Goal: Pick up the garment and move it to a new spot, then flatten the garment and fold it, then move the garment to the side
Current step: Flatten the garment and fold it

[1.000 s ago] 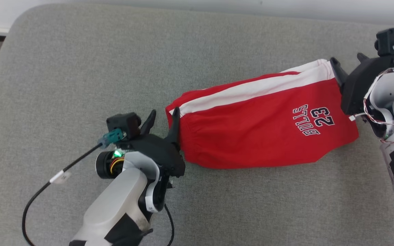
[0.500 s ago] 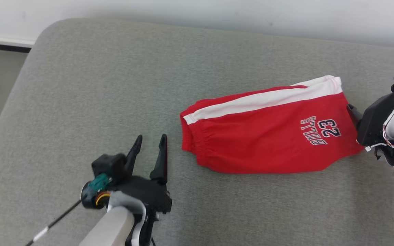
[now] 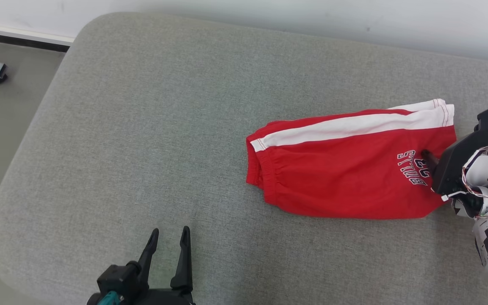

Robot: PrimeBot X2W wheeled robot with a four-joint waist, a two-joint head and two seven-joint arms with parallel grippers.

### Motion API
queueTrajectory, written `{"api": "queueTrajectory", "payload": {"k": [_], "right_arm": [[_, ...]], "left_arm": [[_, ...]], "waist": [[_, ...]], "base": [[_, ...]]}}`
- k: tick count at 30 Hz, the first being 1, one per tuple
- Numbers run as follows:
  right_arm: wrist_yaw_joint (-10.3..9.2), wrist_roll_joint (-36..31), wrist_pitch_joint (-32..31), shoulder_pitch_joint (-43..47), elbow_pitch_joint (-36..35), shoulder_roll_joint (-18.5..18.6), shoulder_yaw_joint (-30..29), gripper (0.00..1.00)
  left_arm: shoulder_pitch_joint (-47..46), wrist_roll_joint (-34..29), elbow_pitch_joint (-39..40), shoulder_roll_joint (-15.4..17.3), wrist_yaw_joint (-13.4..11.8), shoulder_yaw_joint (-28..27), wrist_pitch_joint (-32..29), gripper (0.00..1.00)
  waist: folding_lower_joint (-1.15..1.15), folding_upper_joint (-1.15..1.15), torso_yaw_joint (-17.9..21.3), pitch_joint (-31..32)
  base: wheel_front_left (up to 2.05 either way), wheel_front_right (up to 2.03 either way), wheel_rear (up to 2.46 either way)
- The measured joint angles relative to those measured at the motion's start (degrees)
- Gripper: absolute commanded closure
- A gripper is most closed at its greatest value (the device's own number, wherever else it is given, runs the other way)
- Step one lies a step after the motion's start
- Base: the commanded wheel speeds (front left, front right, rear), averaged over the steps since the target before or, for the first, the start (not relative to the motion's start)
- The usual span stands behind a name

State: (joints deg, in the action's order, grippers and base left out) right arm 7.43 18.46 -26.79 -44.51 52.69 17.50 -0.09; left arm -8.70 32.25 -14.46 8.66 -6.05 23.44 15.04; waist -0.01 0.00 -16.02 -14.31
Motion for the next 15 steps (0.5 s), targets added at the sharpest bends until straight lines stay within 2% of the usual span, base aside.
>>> {"api": "queueTrajectory", "payload": {"k": [1, 2, 3, 5, 10, 15], "right_arm": [[-0.04, -0.2, 0.0, 0.0, 0.3, -0.1, 0.0, 0.00], [-0.04, -0.5, 0.0, 0.0, 0.6, -0.1, -0.2, 0.07], [-0.04, -0.7, 0.0, -0.1, 0.9, -0.2, -0.3, 0.51], [-0.04, -1.2, 0.1, -0.1, 1.3, -0.4, -0.4, 1.00], [0.20, -3.4, 2.5, -0.3, 2.1, -0.5, -0.9, 1.00], [0.16, -7.8, 4.9, -0.2, 2.6, 1.4, -3.6, 1.00]], "left_arm": [[0.5, -0.5, 0.2, -0.3, 0.2, -0.3, 0.0, 0.00], [1.0, -0.8, 0.4, -0.6, 0.5, -0.8, 0.0, 0.00], [1.4, -1.0, 0.6, -0.8, 0.6, -1.2, 0.0, 0.00], [1.9, -1.6, 0.6, -1.2, 1.1, -1.8, 0.0, 0.00], [2.6, -2.7, 0.6, -1.9, 2.0, -3.2, 0.0, 0.00], [3.0, -3.8, 0.5, -2.4, 2.7, -4.3, 0.0, 0.00]], "waist": [[0.00, 0.00, -0.1, 0.1], [0.00, 0.00, -0.3, 0.1], [0.00, 0.00, -0.4, 0.2], [0.00, 0.00, -0.5, 0.4], [0.01, 0.00, -0.5, 0.6], [0.02, 0.01, 0.1, 1.4]], "base": [[0.00, 0.00, 0.00], [0.00, 0.00, 0.00], [0.00, 0.00, 0.00], [0.00, 0.00, 0.00], [0.00, 0.00, 0.00], [0.00, 0.00, 0.00]]}}
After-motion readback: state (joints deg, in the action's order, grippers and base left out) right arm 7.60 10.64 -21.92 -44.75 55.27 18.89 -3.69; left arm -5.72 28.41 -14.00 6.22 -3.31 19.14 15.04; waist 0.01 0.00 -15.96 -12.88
